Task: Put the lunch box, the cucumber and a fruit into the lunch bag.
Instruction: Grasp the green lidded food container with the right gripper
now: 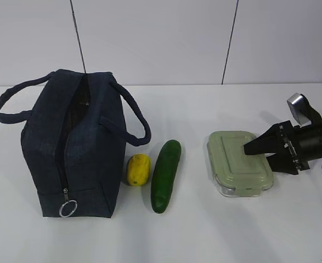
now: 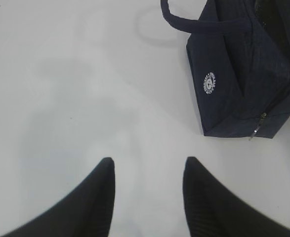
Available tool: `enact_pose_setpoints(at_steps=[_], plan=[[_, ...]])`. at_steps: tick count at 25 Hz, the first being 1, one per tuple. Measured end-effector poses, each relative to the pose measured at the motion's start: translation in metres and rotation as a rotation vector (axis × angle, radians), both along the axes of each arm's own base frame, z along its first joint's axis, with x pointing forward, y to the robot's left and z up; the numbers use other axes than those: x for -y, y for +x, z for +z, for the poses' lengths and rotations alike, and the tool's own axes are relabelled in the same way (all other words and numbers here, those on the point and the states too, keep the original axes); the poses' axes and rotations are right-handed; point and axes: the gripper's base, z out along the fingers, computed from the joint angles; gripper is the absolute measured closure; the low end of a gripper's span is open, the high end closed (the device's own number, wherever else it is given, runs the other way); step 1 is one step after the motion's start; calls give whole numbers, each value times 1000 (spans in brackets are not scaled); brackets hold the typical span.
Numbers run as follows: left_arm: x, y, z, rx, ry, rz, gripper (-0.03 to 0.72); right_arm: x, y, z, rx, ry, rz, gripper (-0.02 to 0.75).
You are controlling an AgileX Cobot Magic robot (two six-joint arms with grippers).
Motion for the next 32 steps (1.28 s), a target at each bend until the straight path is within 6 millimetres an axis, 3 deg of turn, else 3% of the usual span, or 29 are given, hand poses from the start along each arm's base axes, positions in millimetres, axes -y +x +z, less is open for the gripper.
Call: enact_pose_setpoints(at_steps=[27,32], plan=[[0,0,0,0,0,0,363,0,-1,-1,-42,1,-12,151],[0,0,0,0,0,0,363,0,-1,-1,-43,2,-13,208]])
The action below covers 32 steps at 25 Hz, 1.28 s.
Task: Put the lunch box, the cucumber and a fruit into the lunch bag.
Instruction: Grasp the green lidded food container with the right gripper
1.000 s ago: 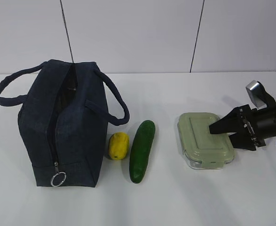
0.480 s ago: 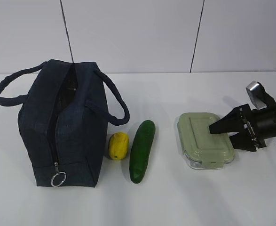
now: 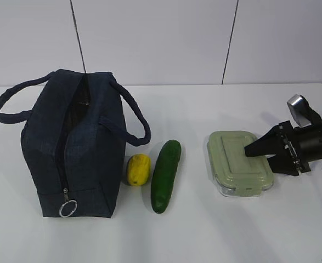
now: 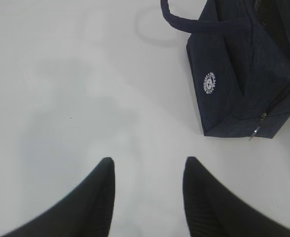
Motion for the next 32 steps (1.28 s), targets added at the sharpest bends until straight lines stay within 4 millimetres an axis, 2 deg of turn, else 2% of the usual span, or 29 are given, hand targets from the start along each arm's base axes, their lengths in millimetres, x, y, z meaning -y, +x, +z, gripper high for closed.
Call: enact_pose_setpoints(at_steps=[6,26,32], plan=[[0,0,0,0,0,0,363,0,0,0,-1,0,0,247],[0,0,0,0,0,0,363,0,0,0,0,-2,-1,258],[0,0,0,0,0,0,363,0,0,0,-1,-6,-3,321]])
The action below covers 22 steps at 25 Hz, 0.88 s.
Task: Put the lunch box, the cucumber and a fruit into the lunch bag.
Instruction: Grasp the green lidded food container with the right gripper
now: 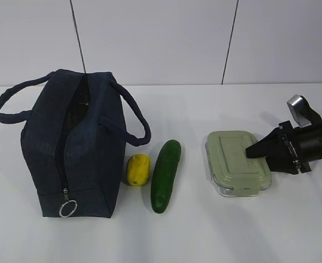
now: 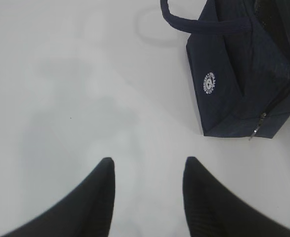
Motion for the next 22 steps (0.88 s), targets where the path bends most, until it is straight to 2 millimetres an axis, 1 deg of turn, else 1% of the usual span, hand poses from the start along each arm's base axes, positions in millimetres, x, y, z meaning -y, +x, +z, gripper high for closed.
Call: enact_pose_setpoints(at_steps=[22], plan=[[0,0,0,0,0,0,363,0,0,-1,-6,3,-1,336]])
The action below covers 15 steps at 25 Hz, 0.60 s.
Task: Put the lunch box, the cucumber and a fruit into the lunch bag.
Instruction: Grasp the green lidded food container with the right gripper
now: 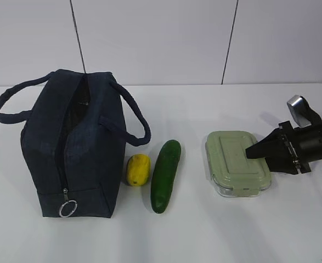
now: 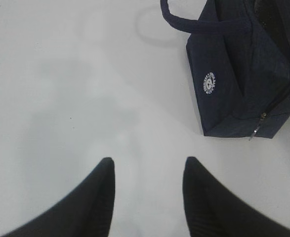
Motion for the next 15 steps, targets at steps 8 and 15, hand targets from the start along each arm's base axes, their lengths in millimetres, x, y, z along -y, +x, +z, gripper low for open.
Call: enact_pose_setpoints(at_steps=[8,15], plan=[[0,0,0,0,0,0,363,0,0,0,-1,0,-1,337],[0,0,0,-2,0,0,363,0,0,0,-1,0,-1,337]])
